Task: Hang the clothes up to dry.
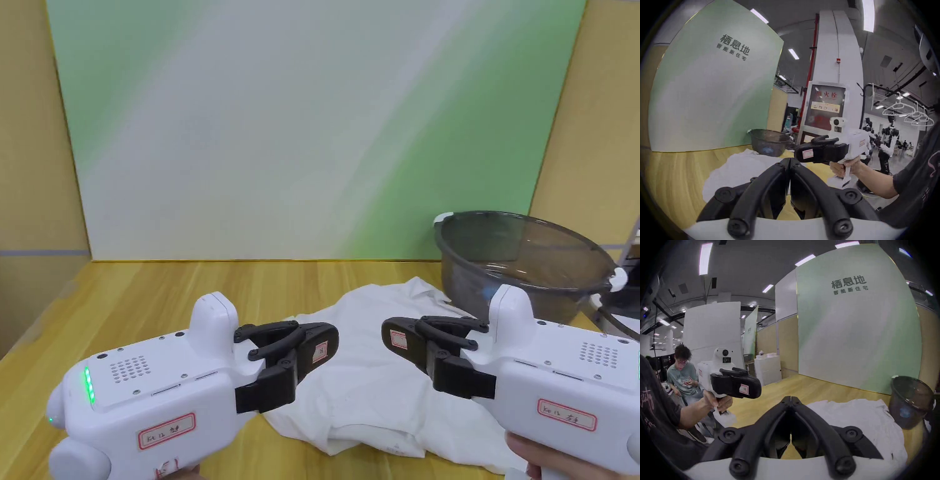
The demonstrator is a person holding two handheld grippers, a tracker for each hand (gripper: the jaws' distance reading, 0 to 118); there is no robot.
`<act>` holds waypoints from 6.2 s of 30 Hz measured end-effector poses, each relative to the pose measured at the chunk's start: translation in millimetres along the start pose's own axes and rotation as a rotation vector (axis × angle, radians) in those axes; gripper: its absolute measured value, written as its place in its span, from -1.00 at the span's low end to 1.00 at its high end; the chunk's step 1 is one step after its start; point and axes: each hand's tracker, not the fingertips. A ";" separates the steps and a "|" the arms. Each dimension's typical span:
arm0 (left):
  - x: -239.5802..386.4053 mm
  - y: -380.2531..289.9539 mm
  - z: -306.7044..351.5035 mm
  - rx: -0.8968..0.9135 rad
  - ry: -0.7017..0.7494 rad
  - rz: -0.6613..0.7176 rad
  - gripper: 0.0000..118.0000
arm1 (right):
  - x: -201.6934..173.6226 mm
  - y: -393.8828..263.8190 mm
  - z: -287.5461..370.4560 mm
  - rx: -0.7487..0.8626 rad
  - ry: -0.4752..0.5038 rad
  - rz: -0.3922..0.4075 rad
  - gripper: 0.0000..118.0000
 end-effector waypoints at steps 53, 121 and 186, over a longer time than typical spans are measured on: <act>429.3 -45.9 -277.9 -0.274 -1.596 -0.068 -0.96 | -383.1 -70.0 465.8 0.049 -1.499 -0.248 -1.00; 554.8 97.3 -136.7 0.085 -0.833 -0.148 -0.96 | -321.1 304.6 593.2 -0.171 -1.825 -0.494 0.37; 510.2 78.9 -174.2 0.033 -0.797 -0.091 -0.96 | -344.3 162.6 504.5 0.055 -2.040 -0.125 -0.89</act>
